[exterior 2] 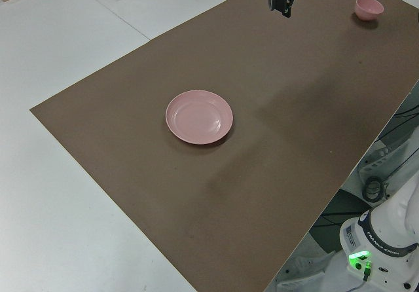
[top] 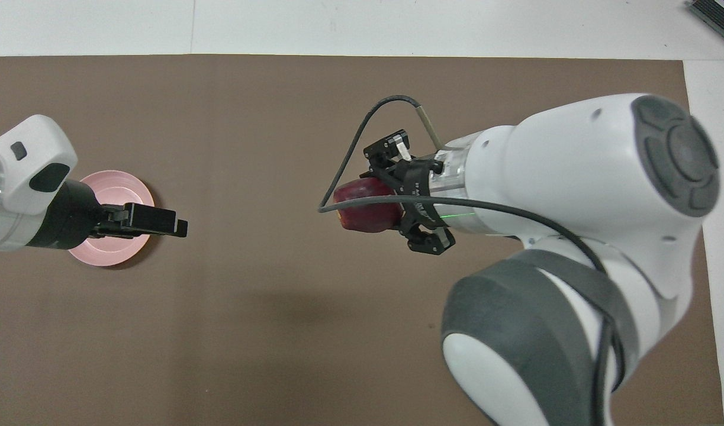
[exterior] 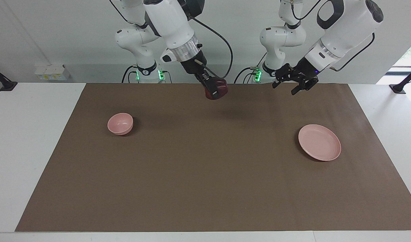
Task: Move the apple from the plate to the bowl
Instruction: 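Carry the apple with the right gripper while the left gripper withdraws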
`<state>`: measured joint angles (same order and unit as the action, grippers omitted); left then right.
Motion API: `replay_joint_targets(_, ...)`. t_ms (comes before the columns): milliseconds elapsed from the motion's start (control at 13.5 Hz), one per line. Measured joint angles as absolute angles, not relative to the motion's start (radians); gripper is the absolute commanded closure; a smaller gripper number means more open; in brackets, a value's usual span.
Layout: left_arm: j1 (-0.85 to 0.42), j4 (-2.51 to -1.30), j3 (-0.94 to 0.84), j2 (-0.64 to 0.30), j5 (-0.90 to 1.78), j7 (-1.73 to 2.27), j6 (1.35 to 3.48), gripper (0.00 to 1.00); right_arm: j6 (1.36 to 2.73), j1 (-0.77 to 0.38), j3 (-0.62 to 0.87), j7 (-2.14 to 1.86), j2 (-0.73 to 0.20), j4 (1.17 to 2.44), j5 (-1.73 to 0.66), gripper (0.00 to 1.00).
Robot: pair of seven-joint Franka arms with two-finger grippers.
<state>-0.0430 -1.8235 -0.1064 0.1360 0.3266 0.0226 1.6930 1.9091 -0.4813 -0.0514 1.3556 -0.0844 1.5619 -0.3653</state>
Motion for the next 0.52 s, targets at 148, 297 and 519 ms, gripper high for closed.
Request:
replay_joint_targets(148,-0.043,-1.813,-0.106,0.136,0.207,0.027,1.693,0.0,1.853,-0.415,-0.053,1.158,-0.076,1.545,-0.365,1.0)
replay_joint_targets(297,-0.041,-1.811,-0.105,0.136,0.109,0.029,1.693,0.0,1.832,-0.364,-0.055,1.041,-0.072,1.541,-0.365,1.0)
replay_joint_targets(519,-0.006,-1.763,-0.102,0.133,0.073,0.028,1.674,0.0,1.778,-0.316,-0.057,0.841,-0.069,1.538,-0.347,1.0)
